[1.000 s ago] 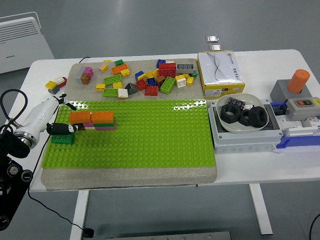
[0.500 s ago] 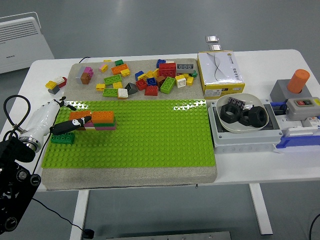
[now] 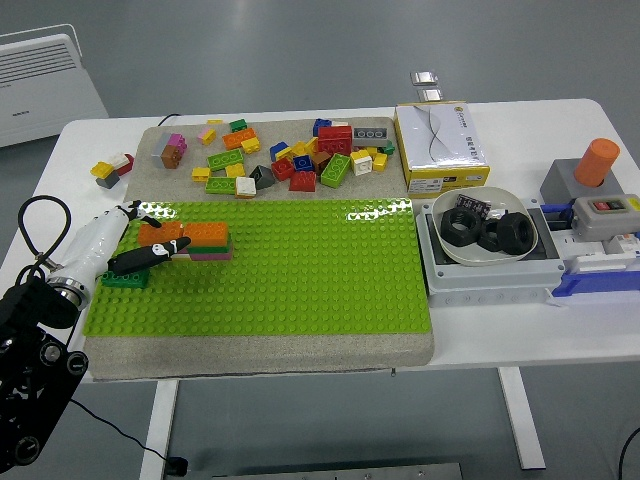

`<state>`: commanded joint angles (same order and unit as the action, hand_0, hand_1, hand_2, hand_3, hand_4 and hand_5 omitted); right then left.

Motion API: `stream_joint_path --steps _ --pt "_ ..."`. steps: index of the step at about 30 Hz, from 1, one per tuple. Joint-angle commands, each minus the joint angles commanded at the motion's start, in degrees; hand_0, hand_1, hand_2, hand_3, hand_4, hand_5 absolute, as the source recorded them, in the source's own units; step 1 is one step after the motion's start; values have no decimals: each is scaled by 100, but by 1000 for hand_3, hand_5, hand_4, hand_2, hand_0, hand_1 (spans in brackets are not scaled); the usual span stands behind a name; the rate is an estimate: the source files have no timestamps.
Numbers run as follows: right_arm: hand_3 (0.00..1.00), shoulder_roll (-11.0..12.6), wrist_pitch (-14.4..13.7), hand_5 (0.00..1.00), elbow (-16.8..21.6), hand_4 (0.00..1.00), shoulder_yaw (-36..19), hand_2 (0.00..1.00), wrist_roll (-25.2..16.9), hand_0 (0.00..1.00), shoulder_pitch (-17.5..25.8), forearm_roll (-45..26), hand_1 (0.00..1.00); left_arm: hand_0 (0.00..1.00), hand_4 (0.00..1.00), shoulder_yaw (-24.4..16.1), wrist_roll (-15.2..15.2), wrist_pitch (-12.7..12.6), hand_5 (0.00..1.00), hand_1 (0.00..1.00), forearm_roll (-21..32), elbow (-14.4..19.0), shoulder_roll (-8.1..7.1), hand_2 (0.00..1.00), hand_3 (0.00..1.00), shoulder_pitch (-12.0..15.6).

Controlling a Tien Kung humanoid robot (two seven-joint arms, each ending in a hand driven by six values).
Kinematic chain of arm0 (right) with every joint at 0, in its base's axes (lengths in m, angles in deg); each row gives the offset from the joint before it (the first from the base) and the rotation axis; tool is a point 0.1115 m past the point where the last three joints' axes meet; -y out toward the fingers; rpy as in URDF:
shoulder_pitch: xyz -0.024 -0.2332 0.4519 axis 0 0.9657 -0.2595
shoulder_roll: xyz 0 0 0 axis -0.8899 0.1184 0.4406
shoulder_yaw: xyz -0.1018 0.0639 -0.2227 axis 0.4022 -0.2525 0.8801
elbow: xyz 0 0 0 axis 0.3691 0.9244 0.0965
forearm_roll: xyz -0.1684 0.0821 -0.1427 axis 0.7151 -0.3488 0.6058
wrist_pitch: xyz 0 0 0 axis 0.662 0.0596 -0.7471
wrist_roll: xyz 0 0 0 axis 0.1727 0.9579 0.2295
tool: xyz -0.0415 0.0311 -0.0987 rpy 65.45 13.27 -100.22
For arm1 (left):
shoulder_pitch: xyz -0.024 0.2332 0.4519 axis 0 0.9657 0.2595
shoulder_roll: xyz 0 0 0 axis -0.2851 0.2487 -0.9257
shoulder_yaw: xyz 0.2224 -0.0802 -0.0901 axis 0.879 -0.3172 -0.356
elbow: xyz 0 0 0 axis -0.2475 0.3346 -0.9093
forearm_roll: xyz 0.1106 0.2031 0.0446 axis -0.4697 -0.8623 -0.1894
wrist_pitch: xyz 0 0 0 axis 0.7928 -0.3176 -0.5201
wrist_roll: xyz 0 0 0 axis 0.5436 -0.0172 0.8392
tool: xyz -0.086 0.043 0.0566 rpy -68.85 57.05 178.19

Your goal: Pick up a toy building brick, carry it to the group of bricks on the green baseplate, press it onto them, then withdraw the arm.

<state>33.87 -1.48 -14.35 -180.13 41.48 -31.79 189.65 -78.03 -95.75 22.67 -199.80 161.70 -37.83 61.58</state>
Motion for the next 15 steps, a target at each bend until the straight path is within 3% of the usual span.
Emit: stream_joint_path --steps 15 --pt "767 -8 -7 998 0 940 36 679 6 691 12 -40 667 952 998 82 37 -16 776 966 72 -263 52 954 667 -43"
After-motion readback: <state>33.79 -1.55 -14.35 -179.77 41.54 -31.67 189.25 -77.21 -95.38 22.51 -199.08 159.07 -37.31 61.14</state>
